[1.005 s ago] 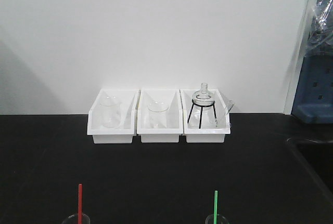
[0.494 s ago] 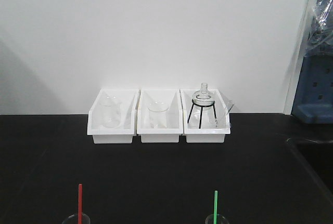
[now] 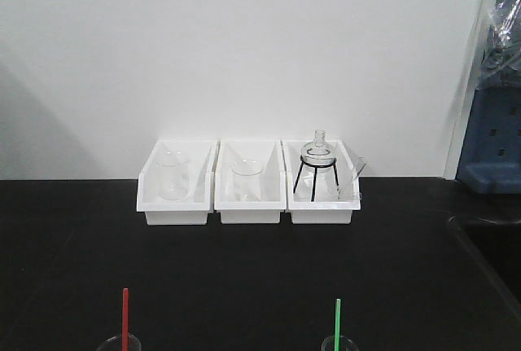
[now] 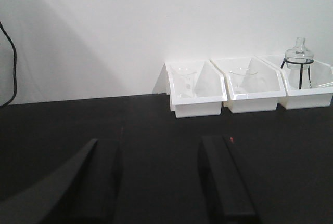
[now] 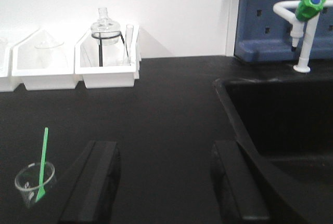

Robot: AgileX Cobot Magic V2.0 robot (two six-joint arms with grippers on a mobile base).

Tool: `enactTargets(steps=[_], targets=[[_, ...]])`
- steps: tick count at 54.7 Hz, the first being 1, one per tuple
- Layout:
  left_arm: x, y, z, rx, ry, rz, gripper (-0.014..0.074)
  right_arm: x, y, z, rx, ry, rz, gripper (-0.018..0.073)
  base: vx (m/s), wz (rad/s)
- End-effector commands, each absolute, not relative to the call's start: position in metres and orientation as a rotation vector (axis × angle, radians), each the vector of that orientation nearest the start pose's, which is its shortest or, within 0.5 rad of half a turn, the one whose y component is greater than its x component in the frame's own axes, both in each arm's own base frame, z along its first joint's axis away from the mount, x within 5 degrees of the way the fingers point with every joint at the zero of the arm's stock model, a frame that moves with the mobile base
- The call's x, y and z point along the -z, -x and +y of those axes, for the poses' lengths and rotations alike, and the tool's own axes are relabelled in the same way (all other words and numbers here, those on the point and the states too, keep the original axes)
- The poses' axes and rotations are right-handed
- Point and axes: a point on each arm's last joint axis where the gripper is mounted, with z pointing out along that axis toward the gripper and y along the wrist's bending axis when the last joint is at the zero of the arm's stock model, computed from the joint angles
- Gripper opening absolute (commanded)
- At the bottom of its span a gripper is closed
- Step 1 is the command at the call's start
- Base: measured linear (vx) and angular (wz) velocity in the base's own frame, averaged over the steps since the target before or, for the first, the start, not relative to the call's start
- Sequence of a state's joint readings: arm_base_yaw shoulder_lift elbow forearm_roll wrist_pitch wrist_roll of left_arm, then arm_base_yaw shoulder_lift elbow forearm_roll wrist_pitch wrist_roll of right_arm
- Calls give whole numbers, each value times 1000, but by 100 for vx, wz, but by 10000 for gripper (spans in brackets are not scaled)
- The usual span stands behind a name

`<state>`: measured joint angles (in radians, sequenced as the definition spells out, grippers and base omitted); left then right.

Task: Sort red and green spoons into left cabinet

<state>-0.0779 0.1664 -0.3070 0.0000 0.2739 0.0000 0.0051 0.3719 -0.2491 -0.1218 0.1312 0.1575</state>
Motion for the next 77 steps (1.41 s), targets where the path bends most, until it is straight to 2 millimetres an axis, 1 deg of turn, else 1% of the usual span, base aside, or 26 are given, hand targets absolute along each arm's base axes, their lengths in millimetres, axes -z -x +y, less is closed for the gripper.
enactTargets(steps=[1, 9, 16, 22, 29, 34, 36, 37, 40, 46, 49, 56, 66, 71, 77], targets=[[-299, -66, -6, 104, -33, 1535, 479, -280, -107, 1, -26, -11, 1598, 468, 0, 0], [-299, -87, -8, 168, 27, 1561, 479, -276, -133, 3, -53, 0, 1587, 468, 0, 0], [-295, -112, -9, 155, 38, 1585, 479, -267, -161, 6, -56, 49, 1612, 467, 0, 0], [-292, -134, -9, 141, 49, 1581, 479, -267, -182, 13, -95, 134, 1583, 467, 0, 0], [-288, -155, -13, 156, 49, 1552, 479, -273, -203, 24, -206, 216, 1573, 467, 0, 0], [-283, -168, -21, 206, 34, 1535, 479, -270, -222, 32, -276, 286, 1629, 467, 0, 0], [-282, -172, -25, 227, 20, 1525, 479, -268, -226, 34, -293, 308, 1647, 467, 0, 0], [-280, -176, -28, 243, 7, 1525, 479, -265, -231, 35, -300, 321, 1665, 467, 0, 0], [-276, -182, -36, 284, -26, 1519, 479, -264, -239, 38, -326, 363, 1682, 467, 0, 0], [-264, -197, -52, 354, -138, 1510, 479, -259, -254, 43, -409, 377, 1700, 467, 0, 0], [-260, -205, -58, 397, -177, 1508, 479, -256, -260, 45, -446, 367, 1701, 467, 0, 0], [-251, -231, -68, 458, -181, 1564, 479, -253, -269, 47, -483, 366, 1697, 467, 0, 0], [-248, -265, -75, 455, -187, 1588, 479, -250, -270, 47, -476, 371, 1709, 467, 0, 0], [-242, -279, -80, 447, -221, 1622, 479, -250, -270, 47, -463, 386, 1704, 467, 0, 0], [-233, -290, -85, 441, -271, 1661, 479, -251, -270, 46, -461, 384, 1703, 467, 0, 0]])
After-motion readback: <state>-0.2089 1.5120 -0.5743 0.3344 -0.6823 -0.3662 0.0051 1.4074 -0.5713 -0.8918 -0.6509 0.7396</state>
